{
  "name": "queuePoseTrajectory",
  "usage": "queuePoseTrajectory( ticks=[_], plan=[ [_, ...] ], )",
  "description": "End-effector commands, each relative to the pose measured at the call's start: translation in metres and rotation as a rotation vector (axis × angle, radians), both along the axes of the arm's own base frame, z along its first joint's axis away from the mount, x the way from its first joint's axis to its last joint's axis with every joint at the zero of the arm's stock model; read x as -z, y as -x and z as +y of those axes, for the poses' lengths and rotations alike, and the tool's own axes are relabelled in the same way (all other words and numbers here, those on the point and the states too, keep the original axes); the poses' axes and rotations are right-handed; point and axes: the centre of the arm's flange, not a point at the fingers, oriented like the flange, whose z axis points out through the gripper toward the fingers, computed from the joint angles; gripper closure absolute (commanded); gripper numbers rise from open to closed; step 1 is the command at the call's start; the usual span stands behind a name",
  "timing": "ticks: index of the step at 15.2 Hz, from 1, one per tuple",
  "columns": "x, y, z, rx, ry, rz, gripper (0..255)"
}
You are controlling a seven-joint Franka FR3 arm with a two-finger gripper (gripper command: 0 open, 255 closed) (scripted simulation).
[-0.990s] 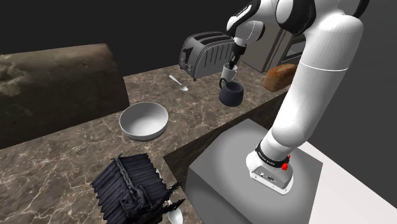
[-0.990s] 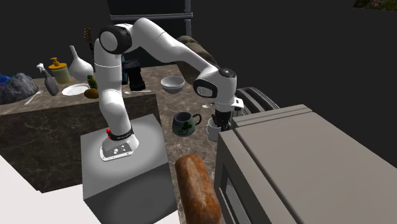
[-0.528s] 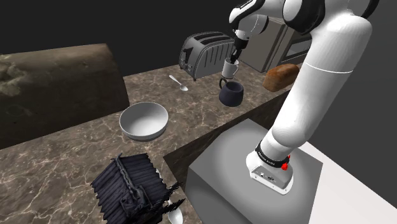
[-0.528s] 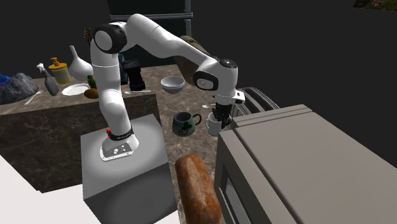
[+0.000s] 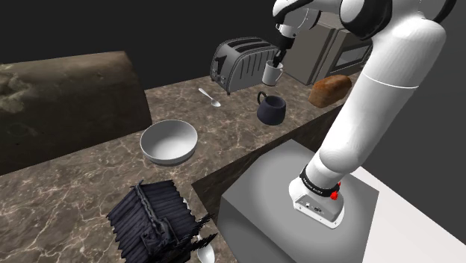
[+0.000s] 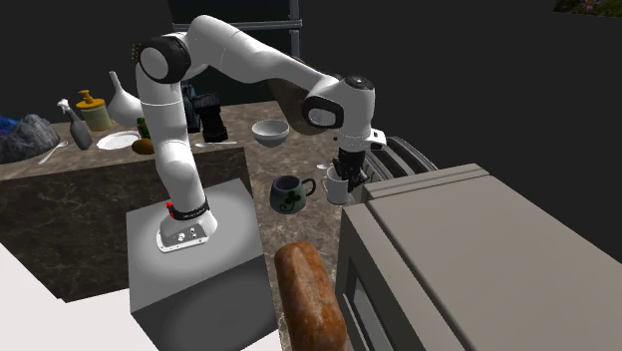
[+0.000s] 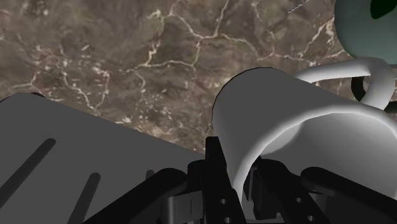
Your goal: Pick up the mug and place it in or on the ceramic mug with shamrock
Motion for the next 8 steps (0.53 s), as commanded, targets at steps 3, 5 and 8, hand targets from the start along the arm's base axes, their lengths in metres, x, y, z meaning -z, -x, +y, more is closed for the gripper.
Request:
queuePoseTrajectory(
  ticks=[3,5,8],
  plan=[
    [-0.022,0.000,0.000,0.000,0.000,0.000,255],
    [-0.033,0.000,0.000,0.000,0.000,0.000,255],
    [-0.048,0.000,0.000,0.000,0.000,0.000,255]
  ],
)
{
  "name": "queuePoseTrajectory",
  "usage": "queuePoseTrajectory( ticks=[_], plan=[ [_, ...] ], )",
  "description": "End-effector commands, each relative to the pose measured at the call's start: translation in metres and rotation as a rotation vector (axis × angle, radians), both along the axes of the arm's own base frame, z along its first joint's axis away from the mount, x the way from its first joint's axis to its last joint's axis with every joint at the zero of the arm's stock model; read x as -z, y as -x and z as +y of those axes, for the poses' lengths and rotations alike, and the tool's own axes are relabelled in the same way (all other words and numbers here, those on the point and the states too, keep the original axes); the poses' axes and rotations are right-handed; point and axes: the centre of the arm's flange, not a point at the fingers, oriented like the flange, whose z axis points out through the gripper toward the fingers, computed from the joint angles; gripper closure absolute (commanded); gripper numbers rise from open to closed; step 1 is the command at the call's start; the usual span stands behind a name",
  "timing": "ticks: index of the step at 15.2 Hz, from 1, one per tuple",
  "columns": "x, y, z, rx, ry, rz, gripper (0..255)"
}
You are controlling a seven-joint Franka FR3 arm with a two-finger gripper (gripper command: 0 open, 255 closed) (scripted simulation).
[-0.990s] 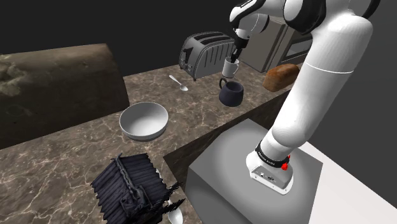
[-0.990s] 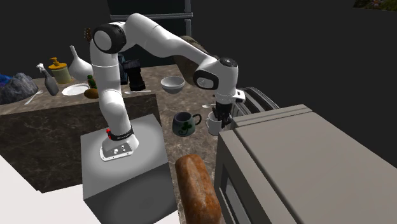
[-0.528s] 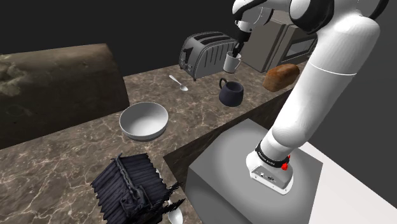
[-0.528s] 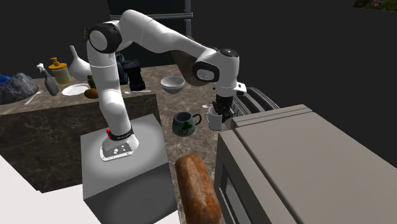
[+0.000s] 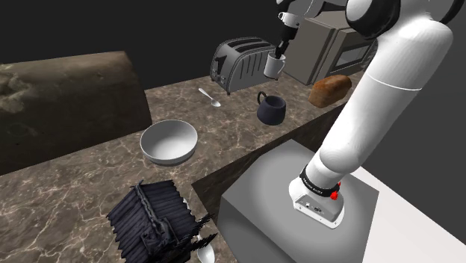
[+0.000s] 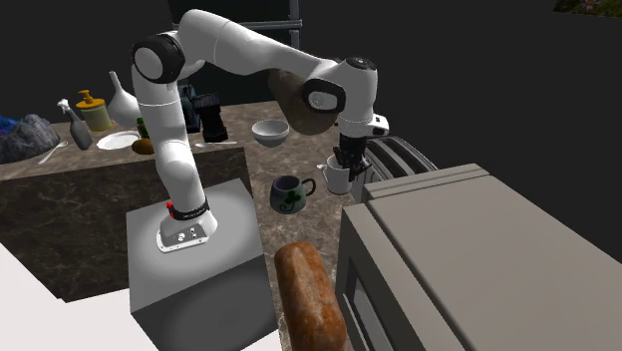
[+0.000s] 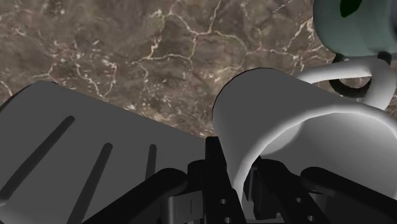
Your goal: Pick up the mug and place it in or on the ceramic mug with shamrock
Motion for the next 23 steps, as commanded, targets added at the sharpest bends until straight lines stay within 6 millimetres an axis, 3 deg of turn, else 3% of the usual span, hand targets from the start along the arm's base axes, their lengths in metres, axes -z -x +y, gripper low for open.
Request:
queuePoseTrajectory(
  ticks=[1,8,21,23],
  plan=[
    [-0.011,0.000,-0.001,0.000,0.000,0.000,255],
    [-0.045,0.000,0.000,0.000,0.000,0.000,255],
    [-0.067,0.114,0.126,0.000,0.000,0.000,255],
    [-0.062,0.119,0.132,0.000,0.000,0.000,255]
  ],
)
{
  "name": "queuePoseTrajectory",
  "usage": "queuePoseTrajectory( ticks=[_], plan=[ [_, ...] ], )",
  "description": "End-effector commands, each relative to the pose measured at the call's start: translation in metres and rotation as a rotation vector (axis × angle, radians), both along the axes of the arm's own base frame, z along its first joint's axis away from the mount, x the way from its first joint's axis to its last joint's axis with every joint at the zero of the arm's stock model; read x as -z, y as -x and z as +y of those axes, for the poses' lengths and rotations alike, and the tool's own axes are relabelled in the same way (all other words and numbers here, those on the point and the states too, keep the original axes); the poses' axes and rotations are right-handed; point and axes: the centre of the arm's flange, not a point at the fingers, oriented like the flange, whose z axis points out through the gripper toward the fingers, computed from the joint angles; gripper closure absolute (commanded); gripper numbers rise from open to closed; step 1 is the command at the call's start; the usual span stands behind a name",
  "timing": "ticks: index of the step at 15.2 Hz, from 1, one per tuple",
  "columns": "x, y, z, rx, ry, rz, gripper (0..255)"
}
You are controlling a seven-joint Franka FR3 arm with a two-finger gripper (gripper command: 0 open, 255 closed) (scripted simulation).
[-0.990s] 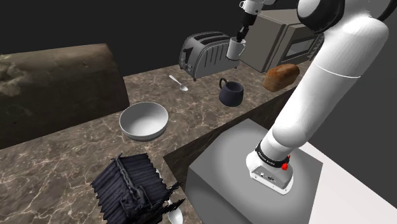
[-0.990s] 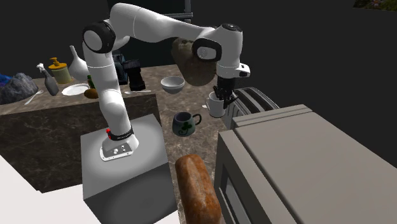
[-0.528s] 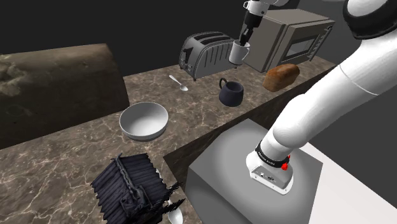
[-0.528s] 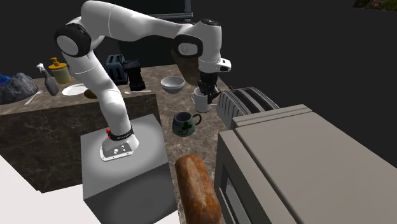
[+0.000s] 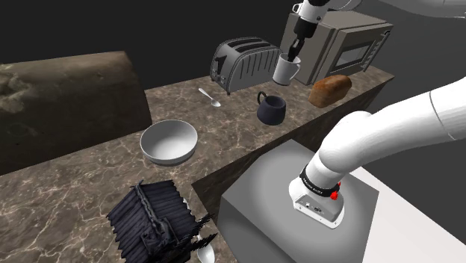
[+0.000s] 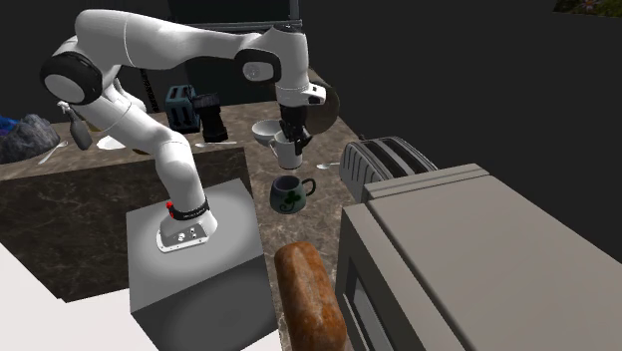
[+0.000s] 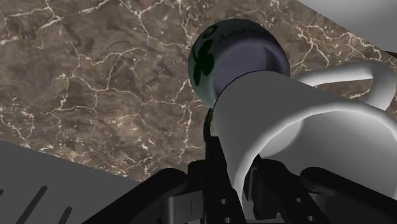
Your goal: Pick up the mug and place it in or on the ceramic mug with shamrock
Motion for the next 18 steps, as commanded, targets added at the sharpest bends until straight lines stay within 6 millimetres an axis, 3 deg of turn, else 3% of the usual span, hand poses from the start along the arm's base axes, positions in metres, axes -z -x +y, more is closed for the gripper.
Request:
queuePoseTrajectory(
  ticks=[1,16,18],
  plan=[
    [0.006,0.004,0.004,0.001,0.001,0.000,255],
    [0.088,0.004,0.004,0.001,0.001,0.000,255],
    [0.088,0.004,0.004,0.001,0.001,0.000,255]
  ],
)
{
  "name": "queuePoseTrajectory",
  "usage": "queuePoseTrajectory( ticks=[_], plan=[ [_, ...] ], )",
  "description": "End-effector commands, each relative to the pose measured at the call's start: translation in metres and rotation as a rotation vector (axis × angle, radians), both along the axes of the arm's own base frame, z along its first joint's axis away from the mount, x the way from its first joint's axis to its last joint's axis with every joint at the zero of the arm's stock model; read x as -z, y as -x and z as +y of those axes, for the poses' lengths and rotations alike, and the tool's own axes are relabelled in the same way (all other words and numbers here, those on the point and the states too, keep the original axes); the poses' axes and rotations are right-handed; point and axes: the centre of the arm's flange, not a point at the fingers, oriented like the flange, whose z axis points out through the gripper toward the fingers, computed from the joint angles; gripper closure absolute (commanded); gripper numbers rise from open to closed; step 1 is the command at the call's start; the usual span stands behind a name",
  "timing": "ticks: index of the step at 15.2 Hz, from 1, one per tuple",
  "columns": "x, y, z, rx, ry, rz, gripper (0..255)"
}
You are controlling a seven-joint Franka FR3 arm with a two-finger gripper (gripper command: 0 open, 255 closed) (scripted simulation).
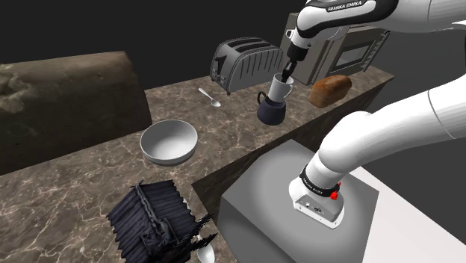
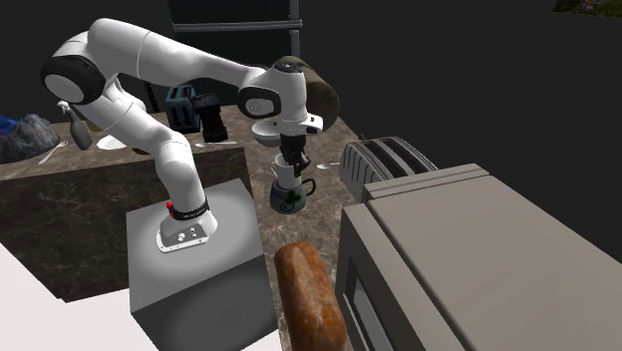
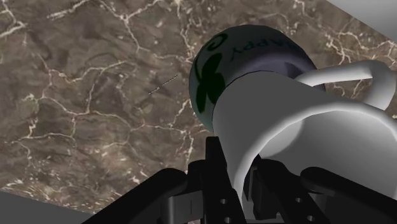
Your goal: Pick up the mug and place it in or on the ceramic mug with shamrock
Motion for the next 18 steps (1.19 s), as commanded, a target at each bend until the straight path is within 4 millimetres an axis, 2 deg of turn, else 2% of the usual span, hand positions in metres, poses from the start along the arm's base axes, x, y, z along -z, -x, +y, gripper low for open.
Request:
queuePoseTrajectory(
  ticks=[1,6,7,12,16,18],
  plan=[
    [0.002,0.000,0.000,0.000,0.000,-0.001,255],
    [0.002,0.000,0.000,0.000,0.000,-0.001,255],
    [0.002,0.000,0.000,0.000,0.000,-0.001,0],
    [0.002,0.000,0.000,0.000,0.000,-0.001,0],
    [-0.048,0.004,-0.004,0.000,0.000,-0.001,0],
    [-0.048,0.004,-0.004,0.000,0.000,-0.001,0]
  ],
)
